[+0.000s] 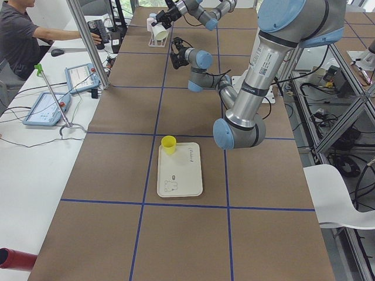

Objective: Transfer IKEA cup to right arm and place on rack

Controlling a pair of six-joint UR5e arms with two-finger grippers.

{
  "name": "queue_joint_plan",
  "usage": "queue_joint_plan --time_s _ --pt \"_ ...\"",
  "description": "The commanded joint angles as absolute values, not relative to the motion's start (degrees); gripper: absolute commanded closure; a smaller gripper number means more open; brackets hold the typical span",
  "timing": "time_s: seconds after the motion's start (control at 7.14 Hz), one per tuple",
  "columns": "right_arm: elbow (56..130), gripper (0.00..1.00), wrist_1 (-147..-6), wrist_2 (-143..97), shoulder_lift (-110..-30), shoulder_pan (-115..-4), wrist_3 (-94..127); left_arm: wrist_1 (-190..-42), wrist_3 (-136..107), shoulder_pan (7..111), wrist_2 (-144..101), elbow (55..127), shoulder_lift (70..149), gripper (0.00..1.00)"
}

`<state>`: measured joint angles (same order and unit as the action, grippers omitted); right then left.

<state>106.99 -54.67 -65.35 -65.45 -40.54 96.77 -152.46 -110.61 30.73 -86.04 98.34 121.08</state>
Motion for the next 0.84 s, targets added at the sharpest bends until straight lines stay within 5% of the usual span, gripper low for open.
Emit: queue_joint_plan --time_s 0.0,0.7 --pt "107.8 1.00 -70.0 -54.0 -65.7 -41.0 89.3 -133.6 -102.3 31.5 -87.5 105.5 121.0 0.00" --pt "103.6 1.00 -74.0 -45.1 -75.8 -46.2 78.1 -109.1 -89.6 31.6 -87.5 113.6 121.1 0.00"
